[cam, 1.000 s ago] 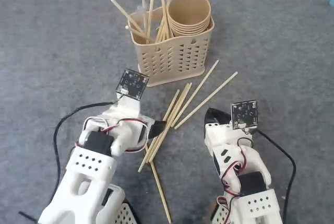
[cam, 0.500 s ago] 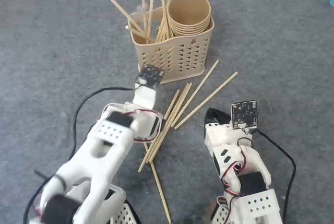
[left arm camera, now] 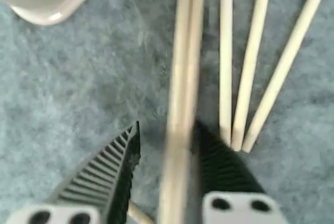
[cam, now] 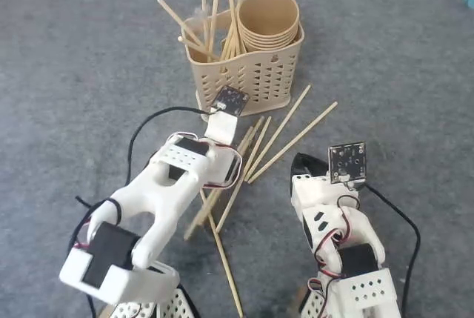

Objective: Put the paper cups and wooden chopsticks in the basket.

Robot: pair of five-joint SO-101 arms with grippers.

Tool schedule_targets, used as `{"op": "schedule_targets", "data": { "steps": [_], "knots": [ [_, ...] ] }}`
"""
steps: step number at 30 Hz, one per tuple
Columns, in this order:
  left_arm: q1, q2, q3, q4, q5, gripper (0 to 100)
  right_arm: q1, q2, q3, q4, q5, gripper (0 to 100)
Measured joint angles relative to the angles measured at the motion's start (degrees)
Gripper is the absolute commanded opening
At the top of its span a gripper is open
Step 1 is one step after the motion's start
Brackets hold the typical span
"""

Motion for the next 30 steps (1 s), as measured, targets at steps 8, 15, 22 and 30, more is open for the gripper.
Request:
{"op": "schedule_targets", "data": {
  "steps": [8,15,22,30],
  "knots": [
    [2.4,0.2,-0.5,1.7,-0.3,1,0.0,0.0,0.0,0.0,0.0,0.8],
    [2.9,0.2,-1.4,3.7,-0.3,1,0.4,0.0,0.0,0.0,0.0,0.8],
    [3.0,-3.3,0.1,6.2,-5.6,1,0.3,0.0,0.0,0.0,0.0,0.8],
    [3.0,-21.6,9.8,8.5,-7.4,1,0.3,0.0,0.0,0.0,0.0,0.8]
  ]
}}
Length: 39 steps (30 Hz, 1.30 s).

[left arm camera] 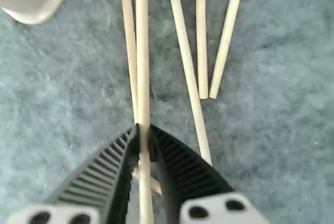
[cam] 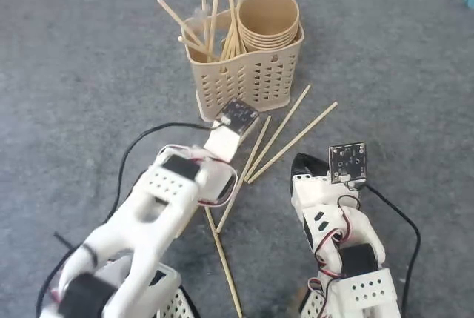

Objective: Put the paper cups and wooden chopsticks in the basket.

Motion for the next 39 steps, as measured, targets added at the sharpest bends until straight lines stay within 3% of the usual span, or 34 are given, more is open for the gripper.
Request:
{"op": "schedule_targets", "data": {
  "steps": [5,11,16,22,30,39],
  "knots": [
    [0.0,-6.9,2.9,0.9,-0.1,1,0.0,0.0,0.0,0.0,0.0,0.8],
    [0.0,-17.9,3.0,7.8,-0.1,1,-0.1,0.0,0.0,0.0,-0.4,0.9],
    [-2.0,-33.0,7.6,10.2,-0.3,1,-0.1,0.0,-0.3,1.4,-5.6,0.9],
    [-10.0,-54.3,20.9,4.5,-0.3,1,0.1,-0.1,-4.9,9.5,-6.4,0.9],
    [-18.3,-75.8,32.1,4.0,-0.3,1,-4.0,0.1,-7.6,9.9,-6.4,0.9],
    [-20.0,-78.4,39.2,-4.0,-0.3,1,-5.0,23.6,-21.2,6.4,-7.5,0.9]
  ]
}}
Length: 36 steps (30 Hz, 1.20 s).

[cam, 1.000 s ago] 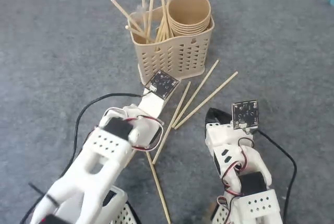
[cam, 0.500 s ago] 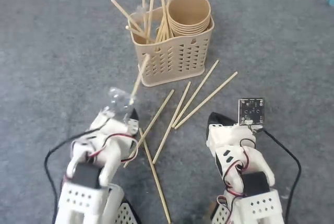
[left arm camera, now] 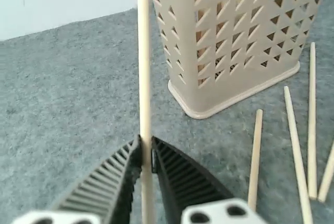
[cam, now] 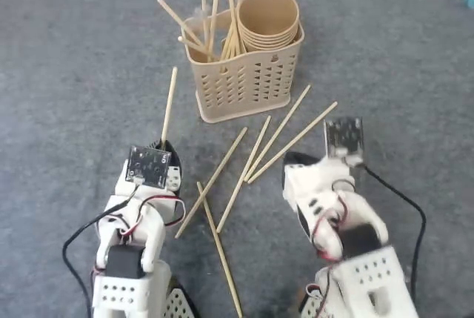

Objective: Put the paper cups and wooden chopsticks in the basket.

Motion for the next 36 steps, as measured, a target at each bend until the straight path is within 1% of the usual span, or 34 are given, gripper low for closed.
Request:
{"op": "schedule_targets", "data": {
  "steps": [3,8,13,17,20,24,32,36],
  "knots": [
    [0.1,0.0,0.1,-2.6,0.0,1,0.0,11.0,-5.3,-3.6,-3.6,0.9],
    [0.1,0.0,0.1,-3.3,0.0,1,0.0,31.8,-15.2,-7.9,-7.6,1.3],
    [0.1,0.0,0.1,-3.3,0.0,1,0.2,52.9,-26.4,-8.2,-12.5,11.3],
    [0.1,0.0,0.1,-3.3,0.0,1,2.0,65.6,-34.7,-5.5,-14.7,10.2],
    [0.1,0.0,0.1,-3.3,0.0,1,4.5,71.1,-40.1,-2.5,-16.4,7.8],
    [0.1,0.0,0.1,-3.3,0.0,1,6.9,76.7,-44.9,-1.8,-18.0,7.7],
    [0.1,0.0,0.1,-3.3,0.0,1,7.7,85.5,-53.1,-1.3,-18.4,7.7],
    [0.1,0.0,0.1,-3.3,0.0,1,9.2,89.2,-56.4,-1.1,-18.4,7.0]
  ]
}}
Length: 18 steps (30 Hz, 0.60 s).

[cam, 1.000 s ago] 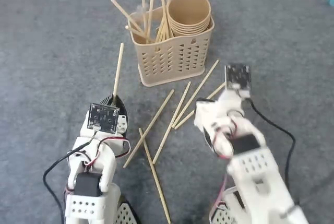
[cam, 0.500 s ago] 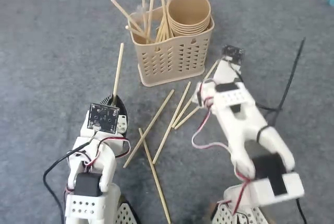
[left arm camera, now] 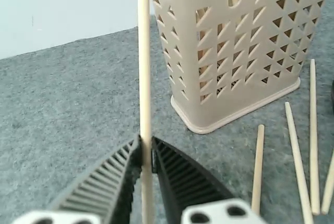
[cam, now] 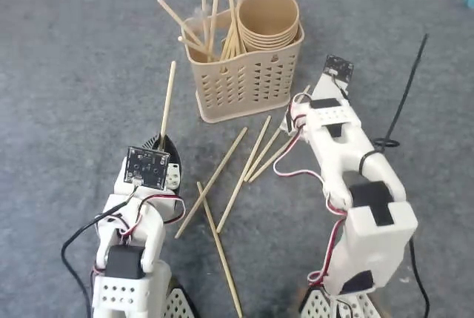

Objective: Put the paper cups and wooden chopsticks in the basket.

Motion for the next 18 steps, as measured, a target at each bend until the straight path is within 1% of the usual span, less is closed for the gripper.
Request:
{"op": "schedule_targets", "data": {
  "steps": [3,7,11,14,18],
  "knots": [
    [0.0,0.0,0.0,0.0,0.0,1,0.6,1.8,-1.6,0.1,0.0,0.1],
    [0.0,0.0,0.0,0.0,-0.1,1,1.2,2.0,-1.8,1.8,-0.1,0.8],
    [0.0,0.0,0.0,0.0,-0.1,1,1.7,1.5,-2.7,6.9,-0.2,0.8],
    [-0.1,0.0,0.0,0.0,-0.1,1,3.3,-2.5,-2.5,11.6,-0.1,0.8],
    [-2.1,0.0,0.0,0.0,-0.1,1,5.4,-13.5,-2.5,17.0,0.0,0.8]
  ]
}}
